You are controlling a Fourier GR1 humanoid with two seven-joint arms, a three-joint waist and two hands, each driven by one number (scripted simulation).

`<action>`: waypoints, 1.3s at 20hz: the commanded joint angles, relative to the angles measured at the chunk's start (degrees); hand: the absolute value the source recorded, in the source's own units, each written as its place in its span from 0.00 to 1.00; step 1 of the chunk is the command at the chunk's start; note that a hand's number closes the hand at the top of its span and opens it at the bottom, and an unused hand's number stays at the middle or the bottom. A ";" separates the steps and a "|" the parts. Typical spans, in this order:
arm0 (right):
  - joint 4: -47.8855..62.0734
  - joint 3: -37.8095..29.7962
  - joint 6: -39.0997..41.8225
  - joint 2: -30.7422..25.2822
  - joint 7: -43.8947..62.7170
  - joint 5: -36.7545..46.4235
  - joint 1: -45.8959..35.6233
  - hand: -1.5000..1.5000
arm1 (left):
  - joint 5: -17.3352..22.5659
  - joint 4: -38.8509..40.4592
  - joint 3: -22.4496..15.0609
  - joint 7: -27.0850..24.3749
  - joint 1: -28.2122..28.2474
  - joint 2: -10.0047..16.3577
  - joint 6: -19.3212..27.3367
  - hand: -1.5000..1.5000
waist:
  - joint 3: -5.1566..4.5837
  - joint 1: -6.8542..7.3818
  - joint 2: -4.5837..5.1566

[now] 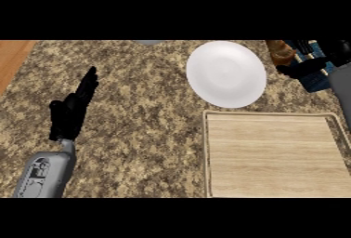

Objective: Pick the croissant from the tray and place it in the plate

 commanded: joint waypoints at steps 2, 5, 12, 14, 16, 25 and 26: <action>7.27 0.49 0.45 2.51 -0.34 0.98 -6.42 1.00 | -1.04 0.79 -0.45 -0.33 0.06 -1.12 0.44 0.50 | 0.02 0.04 0.11; 10.76 2.61 -7.65 10.76 3.23 3.95 -7.70 1.00 | -0.98 0.59 -0.72 2.17 -2.63 -1.10 0.17 0.50 | 0.05 0.90 0.46; 18.27 9.20 -14.58 14.30 10.57 13.94 -11.19 1.00 | -1.50 -0.31 -1.26 -0.57 -0.89 -1.53 -0.08 0.50 | 0.03 1.92 0.87; 22.22 5.44 -13.88 14.55 10.48 10.54 -10.09 1.00 | -1.18 0.71 -0.78 -0.95 -1.02 -1.32 -0.52 0.50 | 0.07 2.06 1.12; 23.36 5.46 -13.13 17.98 13.48 10.35 -11.45 0.00 | -1.08 1.74 -0.67 -2.63 0.15 -1.95 -0.38 0.50 | 0.03 1.47 0.78; 26.42 -1.79 -9.80 17.96 4.68 3.15 -11.07 0.00 | -1.22 -1.10 -0.62 0.70 -0.74 -1.03 -1.13 0.50 | 0.12 1.89 0.97; 26.08 -3.39 -9.62 18.56 3.21 1.41 -10.70 0.00 | -1.59 0.97 -0.50 -0.78 -1.54 -1.99 -0.13 0.50 | 0.12 1.66 1.14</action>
